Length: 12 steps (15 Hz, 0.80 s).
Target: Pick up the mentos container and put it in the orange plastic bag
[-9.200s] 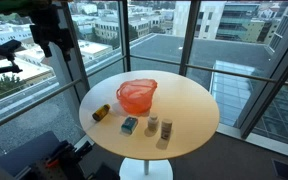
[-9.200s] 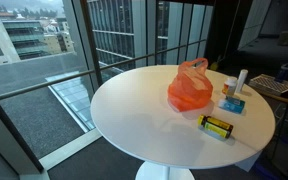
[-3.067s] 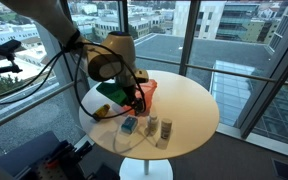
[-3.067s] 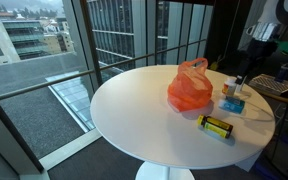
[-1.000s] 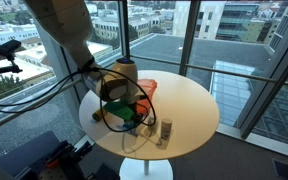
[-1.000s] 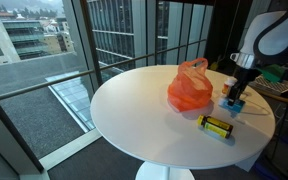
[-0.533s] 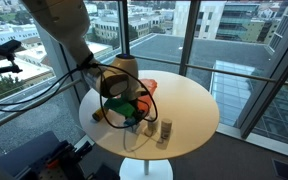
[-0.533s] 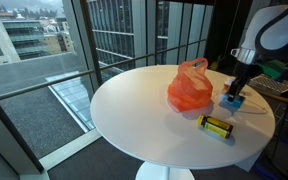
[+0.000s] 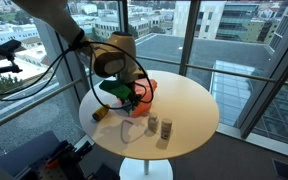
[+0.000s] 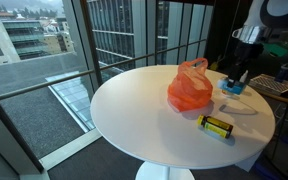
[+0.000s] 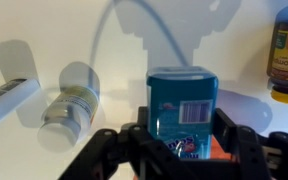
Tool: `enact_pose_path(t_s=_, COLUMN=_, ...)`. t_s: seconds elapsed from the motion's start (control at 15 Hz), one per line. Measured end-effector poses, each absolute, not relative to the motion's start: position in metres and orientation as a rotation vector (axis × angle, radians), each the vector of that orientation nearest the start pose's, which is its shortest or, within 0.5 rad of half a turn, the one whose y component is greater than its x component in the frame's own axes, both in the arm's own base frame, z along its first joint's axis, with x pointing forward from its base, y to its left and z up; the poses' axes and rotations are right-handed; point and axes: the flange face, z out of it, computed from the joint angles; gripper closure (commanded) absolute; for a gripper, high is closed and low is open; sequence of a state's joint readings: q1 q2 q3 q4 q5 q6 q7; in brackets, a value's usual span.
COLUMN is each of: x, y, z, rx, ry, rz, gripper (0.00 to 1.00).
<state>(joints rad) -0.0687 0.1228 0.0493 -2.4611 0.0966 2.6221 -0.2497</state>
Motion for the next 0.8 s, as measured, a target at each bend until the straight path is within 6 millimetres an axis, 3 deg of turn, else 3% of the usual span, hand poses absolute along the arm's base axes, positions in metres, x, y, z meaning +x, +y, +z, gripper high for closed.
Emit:
enact_pose_path(t_s=0.2, x=0.492, y=0.000, z=0.278, rx=-3.061, ry=-0.224, rz=-0.086, gripper=0.61)
enact_pose_path(t_s=0.27, x=0.495, y=0.004, z=0.285, rx=-3.057, ry=-0.226, rz=-0.088, gripper=0.36)
enact_pose_path(t_s=0.6, x=0.500, y=0.011, z=0.293, rx=-3.053, ry=-0.240, rz=-0.087, gripper=0.36)
enact_pose_path(t_s=0.67, x=0.500, y=0.011, z=0.293, rx=-3.053, ry=-0.239, rz=-0.087, gripper=0.61)
enact_pose_path(t_s=0.8, x=0.500, y=0.011, z=0.293, rx=-3.053, ry=-0.239, rz=-0.086, gripper=0.61)
